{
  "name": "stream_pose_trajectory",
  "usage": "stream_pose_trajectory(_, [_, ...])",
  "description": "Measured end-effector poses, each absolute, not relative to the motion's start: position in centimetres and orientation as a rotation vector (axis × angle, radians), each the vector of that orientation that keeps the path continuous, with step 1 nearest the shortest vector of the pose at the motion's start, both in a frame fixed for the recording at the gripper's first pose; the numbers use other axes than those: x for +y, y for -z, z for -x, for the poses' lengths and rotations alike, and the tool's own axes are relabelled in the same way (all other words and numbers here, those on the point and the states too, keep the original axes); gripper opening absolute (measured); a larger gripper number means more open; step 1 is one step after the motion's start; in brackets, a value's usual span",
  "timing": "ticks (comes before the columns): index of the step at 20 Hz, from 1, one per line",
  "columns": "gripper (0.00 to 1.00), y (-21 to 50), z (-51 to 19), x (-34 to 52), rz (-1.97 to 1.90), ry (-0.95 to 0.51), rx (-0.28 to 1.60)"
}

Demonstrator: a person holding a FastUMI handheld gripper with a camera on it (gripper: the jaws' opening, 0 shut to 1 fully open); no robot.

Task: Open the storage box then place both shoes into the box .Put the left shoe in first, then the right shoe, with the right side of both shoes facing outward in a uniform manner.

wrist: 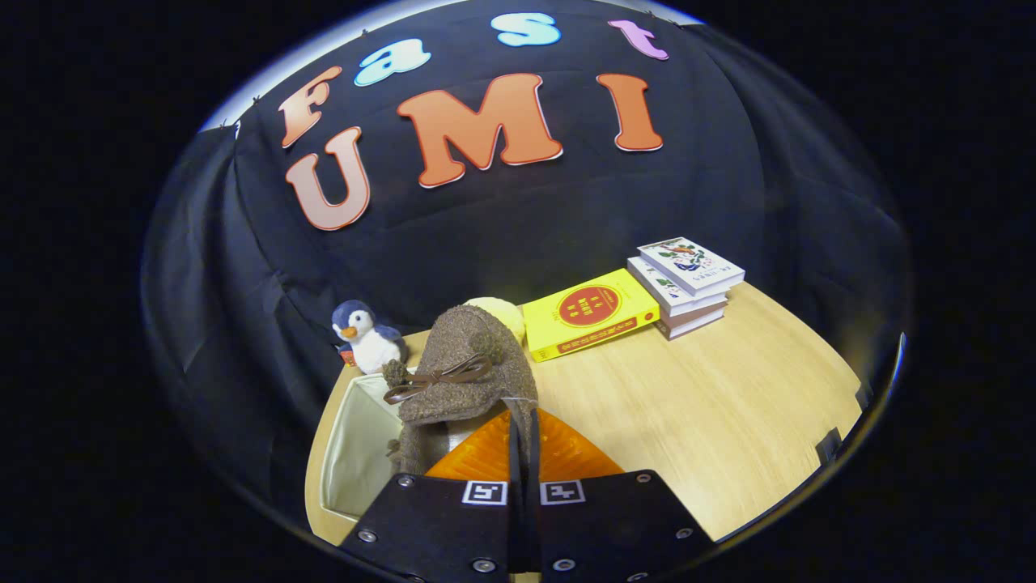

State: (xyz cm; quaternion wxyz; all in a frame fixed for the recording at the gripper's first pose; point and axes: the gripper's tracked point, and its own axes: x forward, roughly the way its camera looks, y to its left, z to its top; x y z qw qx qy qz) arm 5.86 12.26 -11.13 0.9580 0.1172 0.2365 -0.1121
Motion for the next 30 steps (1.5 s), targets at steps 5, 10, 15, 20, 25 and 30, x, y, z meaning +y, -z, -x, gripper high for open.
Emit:
stream_pose_trajectory(5, [0.01,12.6,-7.0,16.9,-0.235,0.200,0.513])
stream_pose_trajectory(10, [0.01,15.4,-8.2,18.4,-0.202,0.207,0.555])
stream_pose_trajectory(15, [0.04,17.5,-8.1,18.7,-0.196,0.212,0.613])
stream_pose_trajectory(20, [0.34,15.5,-7.9,18.5,-0.165,0.206,0.560])
stream_pose_trajectory(25, [0.77,13.6,-6.5,17.6,-0.146,0.211,0.545])
stream_pose_trajectory(30, [0.98,8.8,-5.2,16.9,-0.117,0.199,0.460])
